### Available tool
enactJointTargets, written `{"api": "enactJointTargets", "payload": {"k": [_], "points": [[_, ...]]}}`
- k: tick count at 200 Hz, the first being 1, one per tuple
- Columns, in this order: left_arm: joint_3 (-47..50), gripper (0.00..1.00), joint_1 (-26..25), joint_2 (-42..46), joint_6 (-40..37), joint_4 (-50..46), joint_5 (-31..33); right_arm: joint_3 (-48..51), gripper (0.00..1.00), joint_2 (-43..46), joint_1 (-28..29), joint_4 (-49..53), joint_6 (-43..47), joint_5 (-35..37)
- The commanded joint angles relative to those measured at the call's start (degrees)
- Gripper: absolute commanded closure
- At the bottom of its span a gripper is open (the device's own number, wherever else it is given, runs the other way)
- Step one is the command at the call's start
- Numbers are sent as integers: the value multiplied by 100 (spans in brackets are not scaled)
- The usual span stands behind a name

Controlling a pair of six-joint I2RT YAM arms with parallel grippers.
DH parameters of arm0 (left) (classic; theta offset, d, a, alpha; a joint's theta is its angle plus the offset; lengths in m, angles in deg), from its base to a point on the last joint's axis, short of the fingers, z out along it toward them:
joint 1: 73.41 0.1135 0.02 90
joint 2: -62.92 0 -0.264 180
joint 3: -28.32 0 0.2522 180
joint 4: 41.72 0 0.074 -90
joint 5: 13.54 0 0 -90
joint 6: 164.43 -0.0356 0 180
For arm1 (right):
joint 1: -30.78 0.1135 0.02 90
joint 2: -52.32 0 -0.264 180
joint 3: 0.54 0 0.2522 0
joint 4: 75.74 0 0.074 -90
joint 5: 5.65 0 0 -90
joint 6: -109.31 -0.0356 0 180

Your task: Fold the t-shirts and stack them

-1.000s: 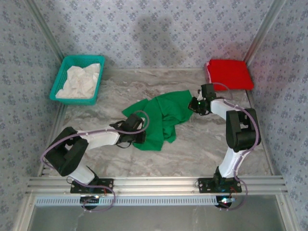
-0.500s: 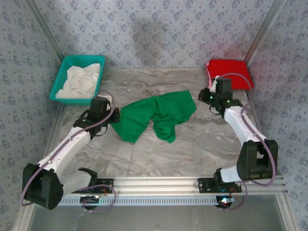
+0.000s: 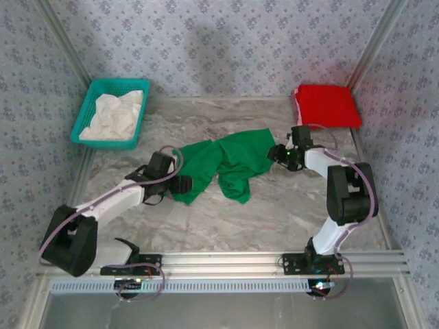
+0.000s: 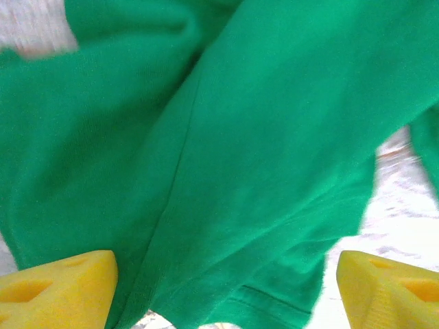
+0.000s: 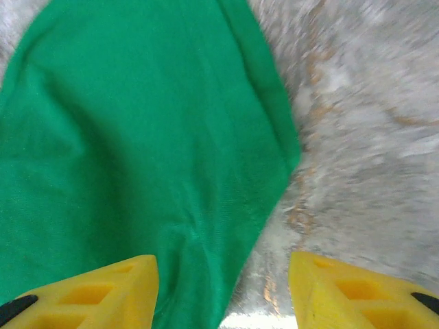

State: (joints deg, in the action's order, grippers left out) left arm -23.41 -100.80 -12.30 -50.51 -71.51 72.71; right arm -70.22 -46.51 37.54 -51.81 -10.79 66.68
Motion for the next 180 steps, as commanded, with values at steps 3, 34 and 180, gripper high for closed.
{"api": "enactJointTargets", "payload": {"k": [3, 34, 180], "points": [[246, 20, 6, -229, 264, 706, -167, -149, 45, -304, 213, -313, -352, -377], [441, 55, 8, -452, 315, 1100, -36, -116, 60, -519, 398, -680, -549, -466], [-1487, 100, 666, 2850, -1246, -1234, 1704, -340, 100, 3257, -159, 635, 453, 515]]}}
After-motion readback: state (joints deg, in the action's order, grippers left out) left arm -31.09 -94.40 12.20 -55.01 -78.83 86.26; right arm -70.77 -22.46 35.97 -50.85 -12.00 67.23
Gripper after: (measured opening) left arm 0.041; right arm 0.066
